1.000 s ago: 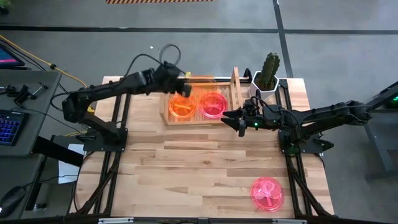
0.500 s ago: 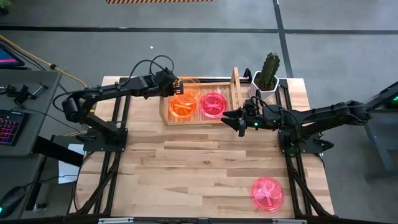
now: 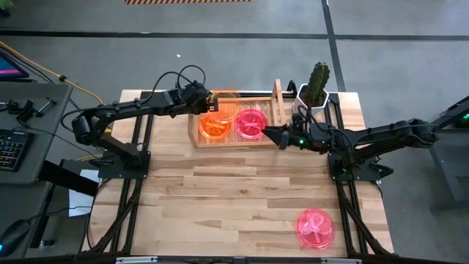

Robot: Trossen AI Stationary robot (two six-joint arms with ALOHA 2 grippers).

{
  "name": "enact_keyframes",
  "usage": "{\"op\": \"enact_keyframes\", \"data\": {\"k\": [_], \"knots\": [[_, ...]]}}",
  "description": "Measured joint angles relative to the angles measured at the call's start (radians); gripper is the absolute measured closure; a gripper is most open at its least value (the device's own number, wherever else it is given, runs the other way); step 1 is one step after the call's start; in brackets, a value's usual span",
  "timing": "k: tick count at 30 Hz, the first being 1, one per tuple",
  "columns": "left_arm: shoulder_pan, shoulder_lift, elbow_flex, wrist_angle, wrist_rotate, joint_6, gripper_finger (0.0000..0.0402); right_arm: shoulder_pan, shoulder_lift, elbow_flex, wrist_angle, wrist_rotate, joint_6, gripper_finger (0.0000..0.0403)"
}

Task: Place and stack plates onto a shelf
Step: Stack the orange plate on top of the orange plate

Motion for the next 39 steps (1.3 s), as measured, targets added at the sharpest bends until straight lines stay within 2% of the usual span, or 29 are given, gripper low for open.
{"op": "enact_keyframes", "data": {"k": [5,14,19,28,32,39], "knots": [[-0.007,-0.073,0.0,0.138,0.063,0.015,0.0401,-0.037,0.014,0.078,-0.038,-0.001,-0.028,0.0181],[-0.044,-0.21,0.001,0.165,0.068,0.014,0.0401,-0.193,0.221,0.467,-0.542,0.023,-0.133,0.0181],[-0.068,-0.222,0.002,0.164,0.058,0.013,0.0401,-0.249,0.341,0.57,-0.543,-0.047,-0.168,0.0181],[-0.111,-0.221,0.002,0.168,0.048,0.013,0.0401,-0.269,0.449,0.625,-0.527,-0.055,-0.167,0.0184],[-0.112,-0.221,0.002,0.168,0.049,0.013,0.0401,-0.268,0.451,0.625,-0.526,-0.049,-0.16,0.0218],[-0.117,-0.221,0.002,0.177,0.049,0.014,0.0401,-0.269,0.451,0.625,-0.523,-0.041,-0.155,0.0337]]}}
